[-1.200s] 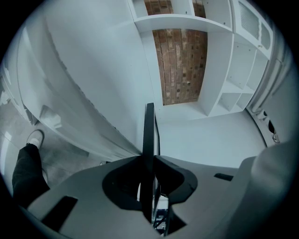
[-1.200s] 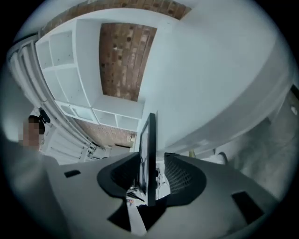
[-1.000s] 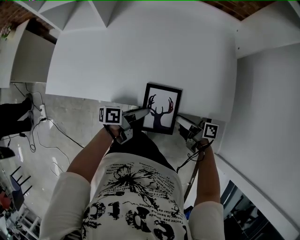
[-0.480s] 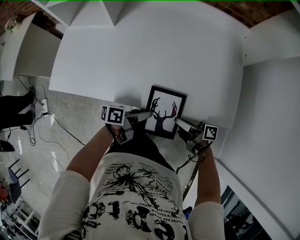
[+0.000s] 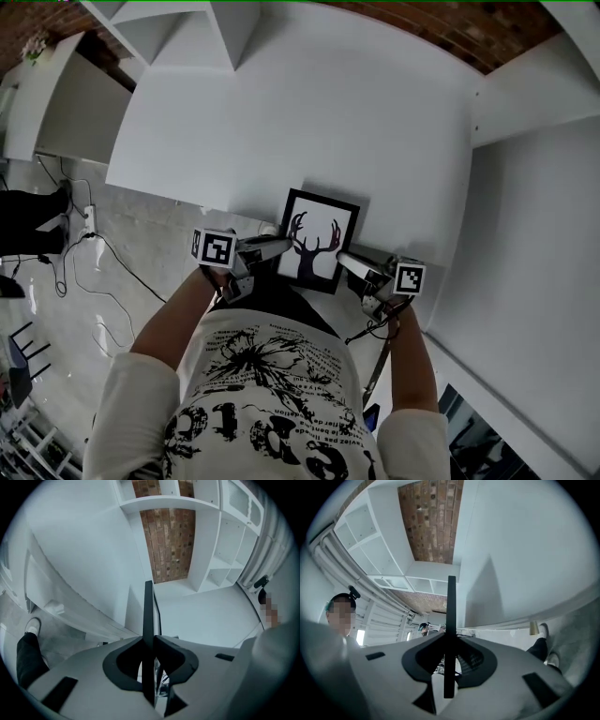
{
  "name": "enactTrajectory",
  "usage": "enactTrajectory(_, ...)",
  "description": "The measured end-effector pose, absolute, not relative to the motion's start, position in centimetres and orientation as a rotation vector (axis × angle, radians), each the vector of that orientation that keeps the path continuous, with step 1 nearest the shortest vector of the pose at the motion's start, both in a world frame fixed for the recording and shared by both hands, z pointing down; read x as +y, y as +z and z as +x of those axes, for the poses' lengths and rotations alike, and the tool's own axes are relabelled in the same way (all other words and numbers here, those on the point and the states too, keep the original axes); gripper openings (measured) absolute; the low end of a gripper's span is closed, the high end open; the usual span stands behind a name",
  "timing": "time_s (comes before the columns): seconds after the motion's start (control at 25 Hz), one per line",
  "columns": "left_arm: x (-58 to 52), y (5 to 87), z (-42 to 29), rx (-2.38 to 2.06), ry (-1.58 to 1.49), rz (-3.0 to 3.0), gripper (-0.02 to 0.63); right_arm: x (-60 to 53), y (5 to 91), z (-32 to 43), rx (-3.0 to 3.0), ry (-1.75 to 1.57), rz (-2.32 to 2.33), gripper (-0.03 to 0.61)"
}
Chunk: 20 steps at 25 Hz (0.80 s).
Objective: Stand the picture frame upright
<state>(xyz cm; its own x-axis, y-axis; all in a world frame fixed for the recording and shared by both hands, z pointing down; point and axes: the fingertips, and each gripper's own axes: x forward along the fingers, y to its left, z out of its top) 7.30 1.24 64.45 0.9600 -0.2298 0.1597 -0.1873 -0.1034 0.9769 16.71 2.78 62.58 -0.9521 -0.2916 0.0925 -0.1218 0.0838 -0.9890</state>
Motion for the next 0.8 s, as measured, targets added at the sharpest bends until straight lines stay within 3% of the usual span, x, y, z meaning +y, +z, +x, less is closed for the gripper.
enactTrajectory(0.8,0.2,57.1,4.1,-0.416,-0.139,2.043,0.091,1.4,57.2,14.7,2.597,-1.578,-0.312,0.077)
